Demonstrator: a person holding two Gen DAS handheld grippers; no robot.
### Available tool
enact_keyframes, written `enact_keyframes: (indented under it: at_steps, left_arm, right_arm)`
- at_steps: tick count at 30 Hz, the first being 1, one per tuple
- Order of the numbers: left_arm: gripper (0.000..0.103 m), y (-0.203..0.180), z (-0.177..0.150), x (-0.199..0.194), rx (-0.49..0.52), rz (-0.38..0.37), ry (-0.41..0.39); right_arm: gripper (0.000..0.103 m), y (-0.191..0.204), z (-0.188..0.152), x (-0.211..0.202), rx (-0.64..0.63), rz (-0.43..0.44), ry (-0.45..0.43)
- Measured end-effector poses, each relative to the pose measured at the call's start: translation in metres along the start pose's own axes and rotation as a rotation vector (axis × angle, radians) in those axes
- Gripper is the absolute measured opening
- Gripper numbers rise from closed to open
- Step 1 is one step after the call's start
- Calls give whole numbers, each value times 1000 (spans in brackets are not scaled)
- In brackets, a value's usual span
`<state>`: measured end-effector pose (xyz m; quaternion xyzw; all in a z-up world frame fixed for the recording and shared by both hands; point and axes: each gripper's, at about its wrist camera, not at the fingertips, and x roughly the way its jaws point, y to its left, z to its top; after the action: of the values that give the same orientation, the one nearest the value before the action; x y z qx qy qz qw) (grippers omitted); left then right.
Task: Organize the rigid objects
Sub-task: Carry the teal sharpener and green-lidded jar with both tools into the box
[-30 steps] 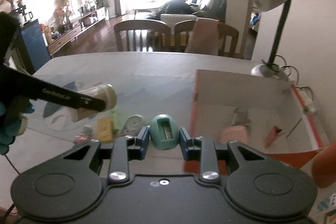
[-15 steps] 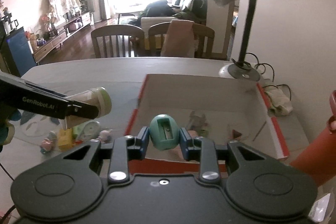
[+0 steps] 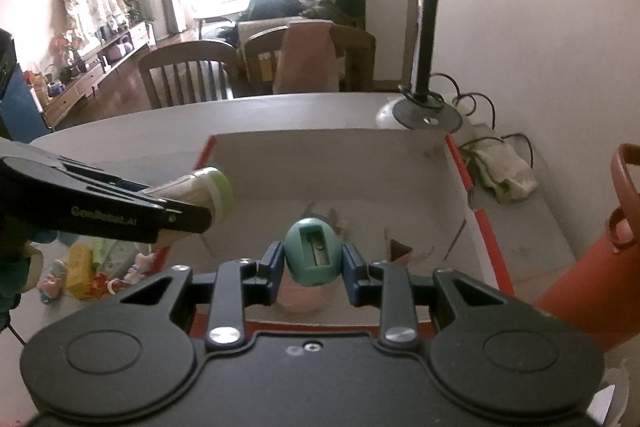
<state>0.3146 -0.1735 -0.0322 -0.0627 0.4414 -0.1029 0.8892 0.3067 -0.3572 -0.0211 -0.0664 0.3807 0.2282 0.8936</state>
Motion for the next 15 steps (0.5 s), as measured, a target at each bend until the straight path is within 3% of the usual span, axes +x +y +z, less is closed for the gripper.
enact_keyframes:
  at_steps: [15]
  left_arm:
    - [42,-19,32,86,82,117,83]
  right_arm:
    - [30,-28,4,65,-23,-29,119]
